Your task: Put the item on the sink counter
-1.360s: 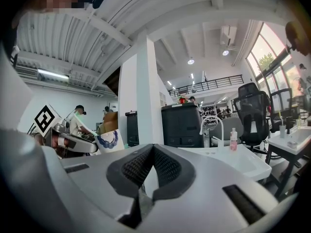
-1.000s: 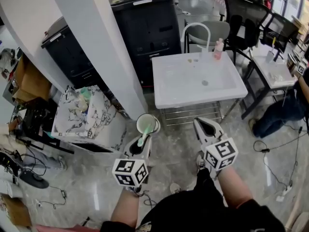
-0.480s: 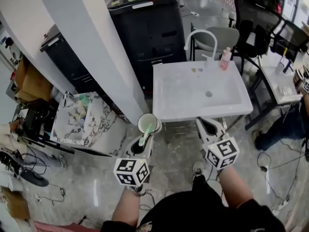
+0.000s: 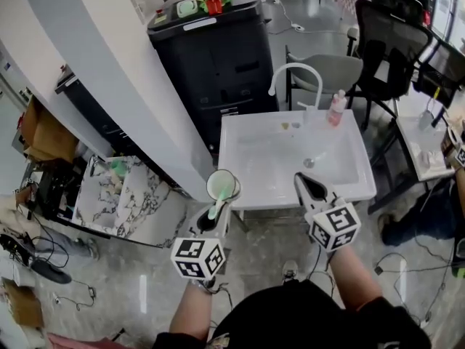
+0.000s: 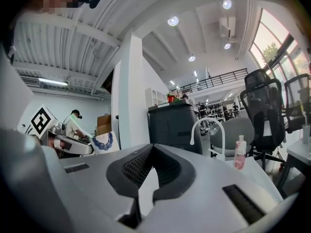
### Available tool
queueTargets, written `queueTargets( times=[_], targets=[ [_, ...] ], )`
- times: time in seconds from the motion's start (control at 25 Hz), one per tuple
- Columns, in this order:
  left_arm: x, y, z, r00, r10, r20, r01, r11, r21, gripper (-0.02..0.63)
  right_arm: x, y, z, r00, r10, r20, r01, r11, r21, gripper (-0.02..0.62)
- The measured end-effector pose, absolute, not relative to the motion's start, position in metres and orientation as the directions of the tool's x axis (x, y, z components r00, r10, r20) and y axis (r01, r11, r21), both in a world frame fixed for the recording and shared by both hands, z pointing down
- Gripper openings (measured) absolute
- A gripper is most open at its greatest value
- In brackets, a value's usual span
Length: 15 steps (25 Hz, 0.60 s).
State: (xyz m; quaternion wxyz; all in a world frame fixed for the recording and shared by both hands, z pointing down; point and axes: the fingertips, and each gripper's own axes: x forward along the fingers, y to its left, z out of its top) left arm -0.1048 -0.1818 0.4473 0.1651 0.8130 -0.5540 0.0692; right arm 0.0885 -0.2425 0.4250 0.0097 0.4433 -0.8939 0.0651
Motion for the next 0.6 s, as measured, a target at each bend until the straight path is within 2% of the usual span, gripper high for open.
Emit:
queueTargets(
  times=[0.6],
  targets=[
    [-0.032, -0.244, 0.441, 0.344, -0.896, 0.281, -0.935, -0.3, 0.186, 0.067, 0.159, -0.304, 0.421, -0.636, -0.767, 0.077, -0.771, 0.629, -0.104, -0.002]
  ],
)
